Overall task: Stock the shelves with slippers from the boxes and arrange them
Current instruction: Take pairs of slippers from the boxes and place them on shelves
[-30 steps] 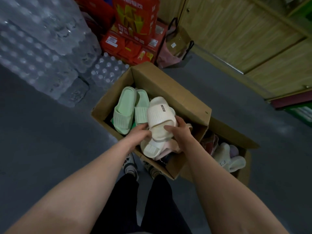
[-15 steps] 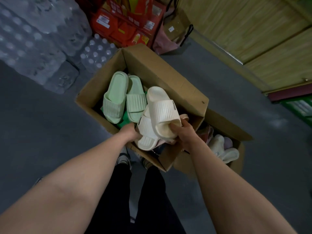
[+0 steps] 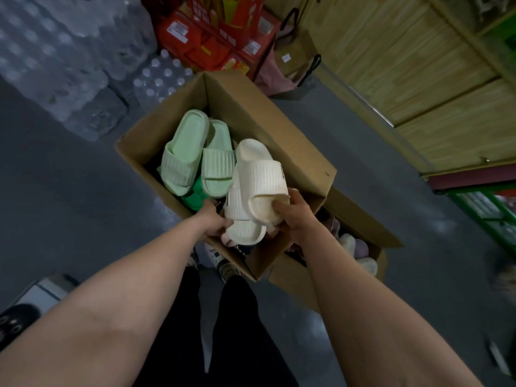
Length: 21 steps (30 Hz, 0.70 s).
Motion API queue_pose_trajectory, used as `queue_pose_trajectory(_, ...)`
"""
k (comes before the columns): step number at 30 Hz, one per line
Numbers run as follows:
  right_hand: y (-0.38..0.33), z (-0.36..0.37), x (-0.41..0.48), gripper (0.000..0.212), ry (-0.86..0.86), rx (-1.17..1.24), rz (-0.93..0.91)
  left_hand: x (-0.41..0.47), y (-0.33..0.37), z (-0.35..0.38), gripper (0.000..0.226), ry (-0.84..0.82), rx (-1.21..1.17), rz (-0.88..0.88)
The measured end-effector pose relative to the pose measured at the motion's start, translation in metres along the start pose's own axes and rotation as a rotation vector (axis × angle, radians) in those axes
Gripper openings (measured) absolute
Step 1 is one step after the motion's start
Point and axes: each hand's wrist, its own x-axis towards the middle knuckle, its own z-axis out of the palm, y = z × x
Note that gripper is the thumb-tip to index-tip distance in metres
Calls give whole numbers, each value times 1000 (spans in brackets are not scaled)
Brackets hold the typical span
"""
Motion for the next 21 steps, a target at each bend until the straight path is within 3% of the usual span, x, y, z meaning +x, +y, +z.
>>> queue_pose_trajectory(3, -1, 3, -5, 53, -31, 9, 15, -4, -1, -1, 52, -96, -224, -47)
queue_pose_trajectory(7, 1, 2, 0, 59, -17, -82, -3, -1, -3, 13, 34, -136, -217, -67)
queue_pose_trajectory(9, 4, 0, 5, 61, -15, -87, -12, 6, -6, 12, 47, -148, -216, -80)
queue_pose_trajectory(12, 7, -3, 11, 58, -22, -110, -45, 14, -9, 12, 86, -133, -170, -106)
queue_pose_trajectory(14, 4, -6, 14, 58, -33, -102, -45, 16, -9, 17, 89, -72, -147, -106)
queue_pose_trajectory(21, -5, -4, -1, 57, -108, 89, -91, -2, -2, 21, 36, 59, -440, -89)
